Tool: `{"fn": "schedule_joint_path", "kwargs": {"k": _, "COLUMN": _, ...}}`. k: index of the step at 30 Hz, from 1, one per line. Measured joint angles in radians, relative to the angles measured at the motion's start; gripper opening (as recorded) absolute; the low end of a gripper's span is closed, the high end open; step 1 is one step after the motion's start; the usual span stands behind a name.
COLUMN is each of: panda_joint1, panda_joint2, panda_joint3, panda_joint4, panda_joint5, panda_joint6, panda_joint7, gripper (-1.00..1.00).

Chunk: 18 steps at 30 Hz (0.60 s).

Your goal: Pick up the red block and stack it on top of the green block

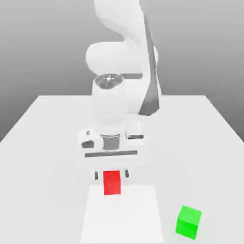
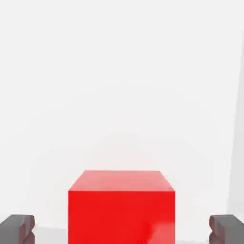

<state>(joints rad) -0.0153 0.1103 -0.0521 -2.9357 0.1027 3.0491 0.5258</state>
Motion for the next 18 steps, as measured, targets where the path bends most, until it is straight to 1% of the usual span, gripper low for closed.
{"fn": "schedule_joint_path", "kwargs": {"k": 2, "panda_joint1": -0.018, "panda_joint2": 0.049, "panda_joint3": 0.023, "panda_joint4": 0.003, "panda_joint5": 0.014, "panda_joint6": 0.043, "panda_joint7": -0.007, "gripper": 0.0}}
{"fn": "schedule_joint_path", "kwargs": {"k": 3, "panda_joint1": -0.022, "panda_joint2": 0.061, "panda_joint3": 0.028, "panda_joint4": 0.004, "panda_joint5": 0.017, "panda_joint6": 0.054, "panda_joint7": -0.009, "gripper": -1.0}}
{"fn": "schedule_joint_path", "kwargs": {"k": 10, "panda_joint1": -0.024, "panda_joint2": 0.058, "panda_joint3": 0.029, "panda_joint4": 0.004, "panda_joint5": 0.013, "panda_joint6": 0.051, "panda_joint7": -0.006, "gripper": -1.0}}
{"fn": "schedule_joint_path", "kwargs": {"k": 18, "panda_joint1": -0.017, "panda_joint2": -0.119, "panda_joint3": -0.006, "panda_joint4": -0.014, "panda_joint5": -0.074, "panda_joint6": -0.104, "panda_joint7": 0.052, "gripper": -1.0}}
